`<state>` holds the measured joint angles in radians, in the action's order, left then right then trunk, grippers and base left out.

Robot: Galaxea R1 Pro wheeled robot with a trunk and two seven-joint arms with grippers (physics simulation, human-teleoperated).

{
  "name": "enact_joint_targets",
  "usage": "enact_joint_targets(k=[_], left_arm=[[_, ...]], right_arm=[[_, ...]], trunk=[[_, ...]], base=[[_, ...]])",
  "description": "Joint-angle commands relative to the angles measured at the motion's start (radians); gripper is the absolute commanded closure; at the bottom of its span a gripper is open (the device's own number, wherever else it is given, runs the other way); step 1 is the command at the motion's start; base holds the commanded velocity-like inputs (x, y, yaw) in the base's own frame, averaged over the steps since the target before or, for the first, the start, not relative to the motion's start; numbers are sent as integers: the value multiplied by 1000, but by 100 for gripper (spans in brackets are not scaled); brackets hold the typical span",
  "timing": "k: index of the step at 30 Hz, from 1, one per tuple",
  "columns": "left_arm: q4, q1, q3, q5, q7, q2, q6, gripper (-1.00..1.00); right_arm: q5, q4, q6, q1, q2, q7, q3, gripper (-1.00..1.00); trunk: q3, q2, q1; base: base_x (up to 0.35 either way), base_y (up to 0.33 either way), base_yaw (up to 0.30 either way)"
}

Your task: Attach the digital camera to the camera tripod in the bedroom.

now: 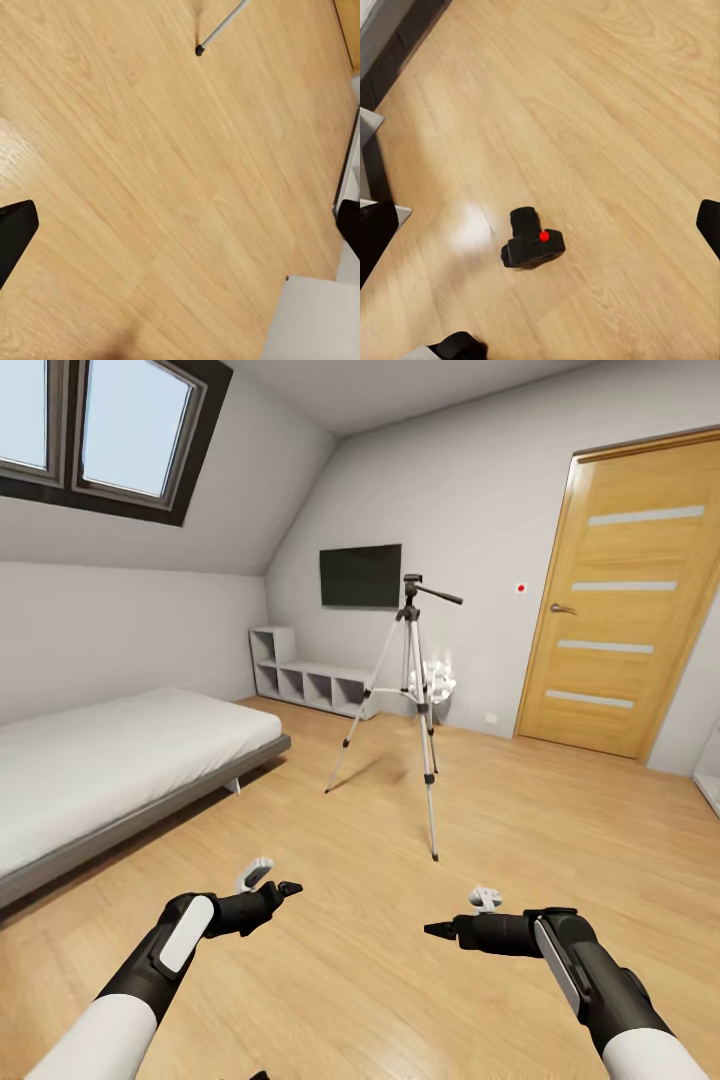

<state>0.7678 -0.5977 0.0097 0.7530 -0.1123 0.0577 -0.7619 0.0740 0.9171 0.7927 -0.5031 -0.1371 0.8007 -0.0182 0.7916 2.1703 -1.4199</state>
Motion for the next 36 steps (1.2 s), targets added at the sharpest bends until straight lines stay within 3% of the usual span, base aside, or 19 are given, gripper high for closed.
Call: enact_joint_targets(k=[1,36], left_arm=[[0,-1,1,-2,-4,0,-4,-100],[-1,-1,1,-4,1,-1,-1,-100]], right_arm=[[8,1,8,0,0,-1,-1,-100],[10,1,7,-1,0,-5,-2,-100]], trunk=[[4,8,-4],[114,253,-138]], base=[[0,0,0],[0,0,0]])
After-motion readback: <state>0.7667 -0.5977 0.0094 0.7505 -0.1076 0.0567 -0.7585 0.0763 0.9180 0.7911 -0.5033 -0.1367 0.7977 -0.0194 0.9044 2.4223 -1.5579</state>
